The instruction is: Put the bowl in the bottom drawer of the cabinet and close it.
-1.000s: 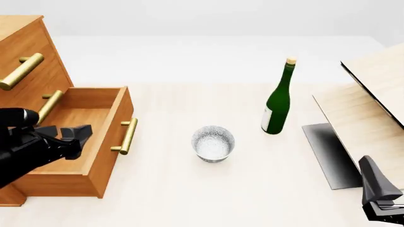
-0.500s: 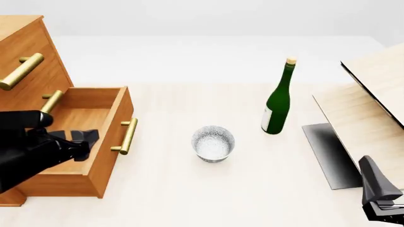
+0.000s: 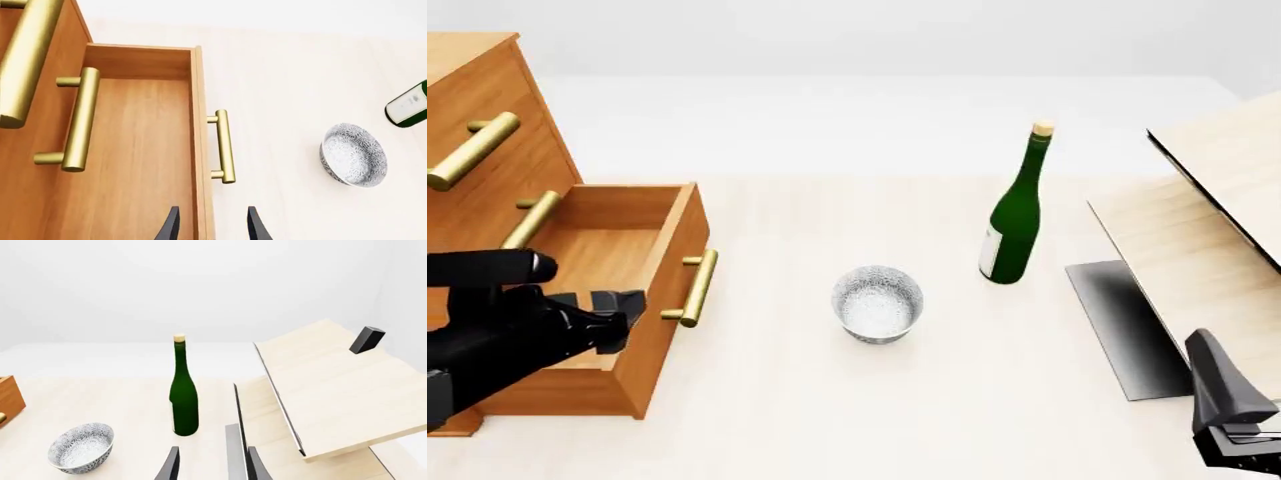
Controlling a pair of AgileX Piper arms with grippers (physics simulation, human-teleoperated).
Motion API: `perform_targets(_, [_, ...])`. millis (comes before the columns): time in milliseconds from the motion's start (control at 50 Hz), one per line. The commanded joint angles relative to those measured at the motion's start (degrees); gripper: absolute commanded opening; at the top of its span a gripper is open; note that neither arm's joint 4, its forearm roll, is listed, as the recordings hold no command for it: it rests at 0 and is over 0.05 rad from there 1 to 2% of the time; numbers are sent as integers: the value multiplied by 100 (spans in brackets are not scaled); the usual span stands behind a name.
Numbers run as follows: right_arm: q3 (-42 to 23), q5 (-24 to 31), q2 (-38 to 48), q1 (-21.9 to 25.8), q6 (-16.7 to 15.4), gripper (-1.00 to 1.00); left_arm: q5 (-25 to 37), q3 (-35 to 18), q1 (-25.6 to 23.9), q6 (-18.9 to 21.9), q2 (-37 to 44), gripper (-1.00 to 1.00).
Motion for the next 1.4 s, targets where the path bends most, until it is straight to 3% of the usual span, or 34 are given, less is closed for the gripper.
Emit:
perform_targets(20, [0, 0, -2, 0, 1, 100, -160, 142, -34, -78, 197, 100])
perform_targets(1400, [0, 0, 0, 0, -1, 100, -710, 416, -444, -324, 881, 100])
